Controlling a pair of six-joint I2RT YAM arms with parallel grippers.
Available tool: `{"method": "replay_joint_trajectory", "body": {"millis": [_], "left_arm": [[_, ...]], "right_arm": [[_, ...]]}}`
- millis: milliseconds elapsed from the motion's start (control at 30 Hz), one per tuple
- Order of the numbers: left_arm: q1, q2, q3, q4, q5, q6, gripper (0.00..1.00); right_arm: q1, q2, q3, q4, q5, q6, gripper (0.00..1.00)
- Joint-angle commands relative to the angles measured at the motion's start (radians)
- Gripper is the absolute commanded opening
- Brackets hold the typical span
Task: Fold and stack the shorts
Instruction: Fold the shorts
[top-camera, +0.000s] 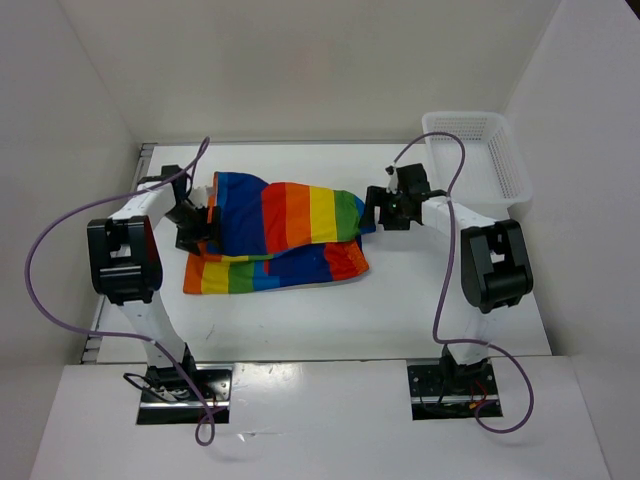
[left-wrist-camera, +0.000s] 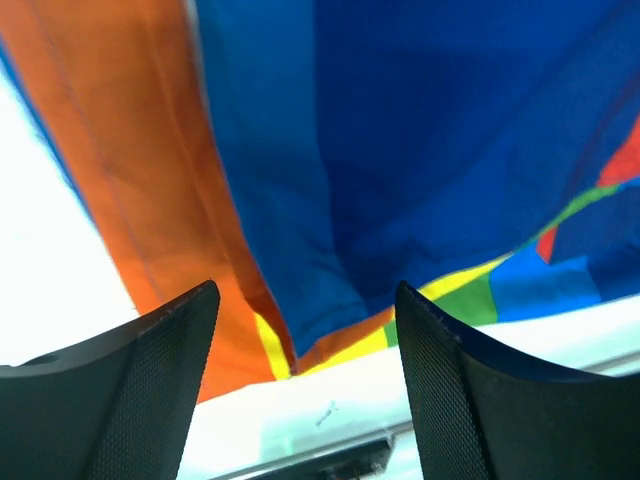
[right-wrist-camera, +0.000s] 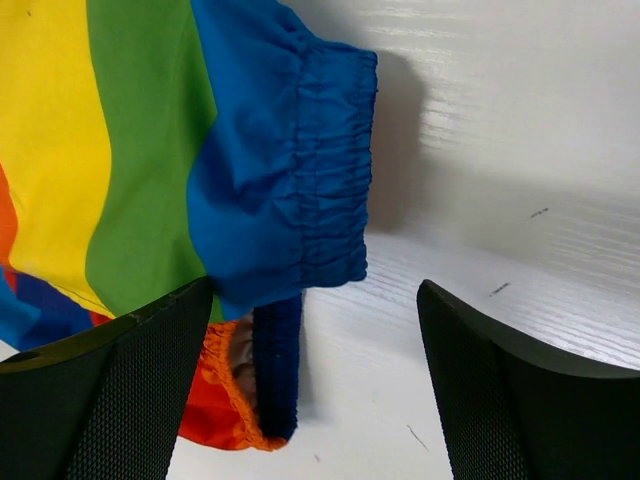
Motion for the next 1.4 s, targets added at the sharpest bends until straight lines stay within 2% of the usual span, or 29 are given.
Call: {"method": "replay_joint_trajectory", "body": {"millis": [0, 133, 267, 300, 400, 433, 500, 533, 600, 733, 833, 867, 900, 1000, 1167, 1267, 1367], "left_arm": [[0.007, 0.016, 0.014, -0.066, 0.083, 0.004, 0.77], [0.007, 0.025, 0.003, -0.088, 0.105, 0.004, 0.76], [0.017, 0.061, 0.014, -0.097, 0.134, 0.004, 0.54], [0.017, 0.062, 0.014, -0.097, 0.134, 0.004, 0.42], [0.027, 0.088, 0.032, -0.106, 0.134, 0.004, 0.27], [0.027, 0.098, 0.043, -0.106, 0.145, 0.004, 0.2], [0.038, 0.098, 0.052, -0.115, 0.145, 0.004, 0.14], [0.038, 0.098, 0.052, -0.115, 0.145, 0.004, 0.12], [0.038, 0.098, 0.061, -0.115, 0.136, 0.004, 0.05], [0.047, 0.088, 0.107, -0.124, 0.116, 0.004, 0.0], [0.06, 0.077, 0.152, -0.143, 0.104, 0.004, 0.0], [0.06, 0.077, 0.171, -0.153, 0.094, 0.004, 0.0], [0.06, 0.077, 0.214, -0.163, 0.085, 0.004, 0.0], [0.069, 0.068, 0.331, -0.204, 0.059, 0.004, 0.0], [0.078, 0.019, 0.51, -0.321, 0.012, 0.004, 0.0], [0.078, -0.033, 0.524, -0.371, -0.04, 0.004, 0.0], [0.078, -0.113, 0.465, -0.391, -0.087, 0.004, 0.0]], "right_arm": [[-0.012, 0.017, 0.006, 0.085, -0.03, 0.077, 0.87], [-0.012, 0.063, 0.006, 0.106, -0.078, 0.124, 0.87], [-0.012, 0.112, 0.03, 0.115, -0.089, 0.149, 0.83], [-0.012, 0.112, 0.03, 0.115, -0.089, 0.149, 0.81], [-0.012, 0.121, 0.021, 0.115, -0.089, 0.174, 0.77], [-0.012, 0.121, 0.009, 0.129, -0.089, 0.186, 0.73], [-0.012, 0.13, 0.009, 0.14, -0.101, 0.186, 0.66], [-0.012, 0.13, 0.009, 0.14, -0.11, 0.186, 0.57], [-0.012, 0.139, 0.009, 0.149, -0.11, 0.186, 0.47], [-0.012, 0.139, 0.019, 0.158, -0.1, 0.136, 0.22], [-0.012, 0.127, 0.029, 0.169, -0.063, -0.016, 0.12], [-0.012, 0.113, 0.038, 0.169, 0.006, -0.047, 0.05], [-0.012, 0.113, 0.038, 0.169, 0.029, -0.079, 0.02], [-0.012, 0.07, 0.114, 0.109, 0.002, -0.319, 0.0], [-0.012, 0.018, 0.269, -0.11, -0.185, -0.53, 0.0], [-0.012, -0.031, 0.289, -0.234, -0.245, -0.647, 0.0], [0.023, -0.075, 0.257, -0.351, -0.254, -0.786, 0.0]]}}
